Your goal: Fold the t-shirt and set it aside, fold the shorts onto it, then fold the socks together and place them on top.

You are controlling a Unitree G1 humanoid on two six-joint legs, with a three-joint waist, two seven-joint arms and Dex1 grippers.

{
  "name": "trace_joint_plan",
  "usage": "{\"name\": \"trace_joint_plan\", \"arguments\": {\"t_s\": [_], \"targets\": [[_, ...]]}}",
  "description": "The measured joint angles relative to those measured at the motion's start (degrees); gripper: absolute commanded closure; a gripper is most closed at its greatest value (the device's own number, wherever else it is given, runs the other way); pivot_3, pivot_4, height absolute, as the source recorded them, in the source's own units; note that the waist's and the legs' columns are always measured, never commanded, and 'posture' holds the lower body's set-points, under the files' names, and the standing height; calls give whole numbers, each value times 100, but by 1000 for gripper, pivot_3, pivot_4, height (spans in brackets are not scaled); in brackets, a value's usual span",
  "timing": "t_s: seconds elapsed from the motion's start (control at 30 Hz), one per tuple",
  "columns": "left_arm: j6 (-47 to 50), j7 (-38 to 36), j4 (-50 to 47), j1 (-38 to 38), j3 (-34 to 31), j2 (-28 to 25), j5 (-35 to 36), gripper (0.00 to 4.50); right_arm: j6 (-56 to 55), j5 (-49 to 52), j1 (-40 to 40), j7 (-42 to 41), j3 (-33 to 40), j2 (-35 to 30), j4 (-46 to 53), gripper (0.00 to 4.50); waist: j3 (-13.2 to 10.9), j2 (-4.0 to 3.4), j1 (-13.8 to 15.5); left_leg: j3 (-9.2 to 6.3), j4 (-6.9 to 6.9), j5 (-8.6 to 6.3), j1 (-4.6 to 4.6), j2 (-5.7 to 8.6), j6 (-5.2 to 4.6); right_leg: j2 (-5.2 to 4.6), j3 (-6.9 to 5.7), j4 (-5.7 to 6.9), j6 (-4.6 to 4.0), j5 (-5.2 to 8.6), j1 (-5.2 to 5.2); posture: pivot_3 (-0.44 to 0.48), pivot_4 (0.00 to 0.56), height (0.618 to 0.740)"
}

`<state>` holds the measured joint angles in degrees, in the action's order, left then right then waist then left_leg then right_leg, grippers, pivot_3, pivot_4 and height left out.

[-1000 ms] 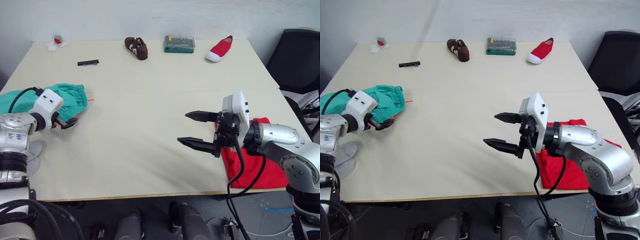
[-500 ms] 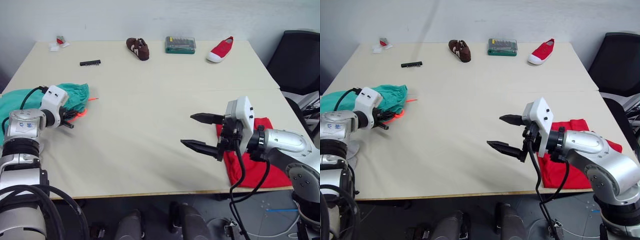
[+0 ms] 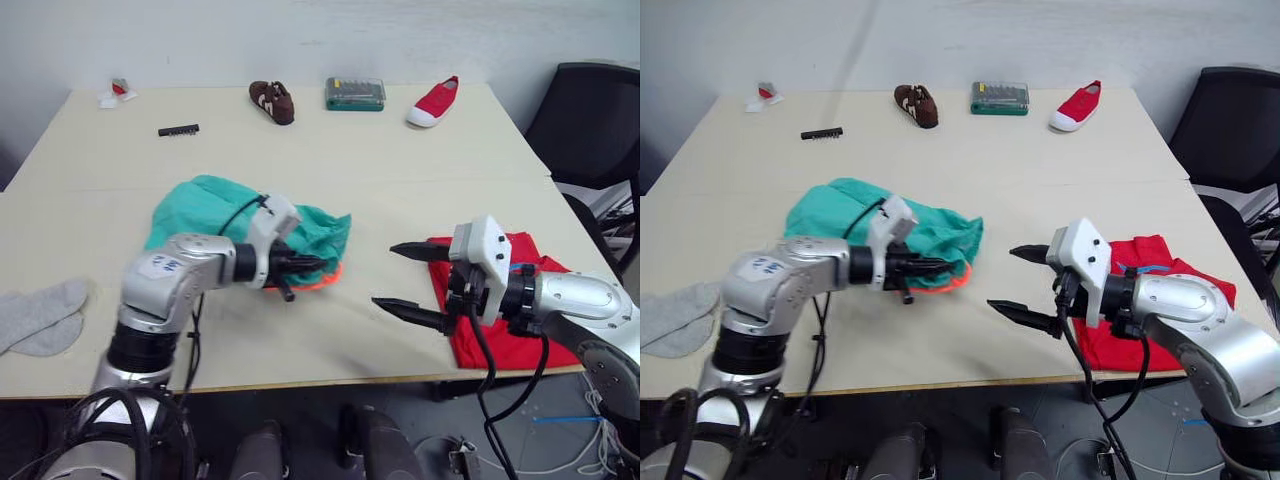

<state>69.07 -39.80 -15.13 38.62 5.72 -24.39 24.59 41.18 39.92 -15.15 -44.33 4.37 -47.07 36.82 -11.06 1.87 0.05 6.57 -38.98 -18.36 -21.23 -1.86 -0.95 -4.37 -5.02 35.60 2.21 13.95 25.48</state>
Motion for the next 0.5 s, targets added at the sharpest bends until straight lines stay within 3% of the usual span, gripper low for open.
{"name": "trace_joint_plan", "arguments": {"t_s": [0.17,0.33,0.43,0.5], "targets": [[6,-52,-78,88,50,-27,244,2474,-127,-366,161,14,-176,-1,1,0,0,0,-15,0,3,15,1,-3,33,1,1,5,-8,5,3,0,150,740],[-525,-810,-314,73,-361,-967,599,989,-243,-616,254,22,-194,1,0,0,-1,-2,-15,1,3,13,0,-4,37,0,-3,4,-17,10,5,0,150,740],[-1509,-1594,-96,-81,-723,-1996,509,989,-331,-744,264,-9,-244,3,-12,0,-2,-5,-11,2,5,10,2,-6,40,-1,-11,2,-25,15,7,0,150,740],[-1930,-1825,144,-98,-748,-2290,371,989,-382,-803,239,-42,-319,3,-25,0,-2,-5,-4,0,5,9,2,-5,38,-2,-14,1,-27,15,7,0,150,740]]}}
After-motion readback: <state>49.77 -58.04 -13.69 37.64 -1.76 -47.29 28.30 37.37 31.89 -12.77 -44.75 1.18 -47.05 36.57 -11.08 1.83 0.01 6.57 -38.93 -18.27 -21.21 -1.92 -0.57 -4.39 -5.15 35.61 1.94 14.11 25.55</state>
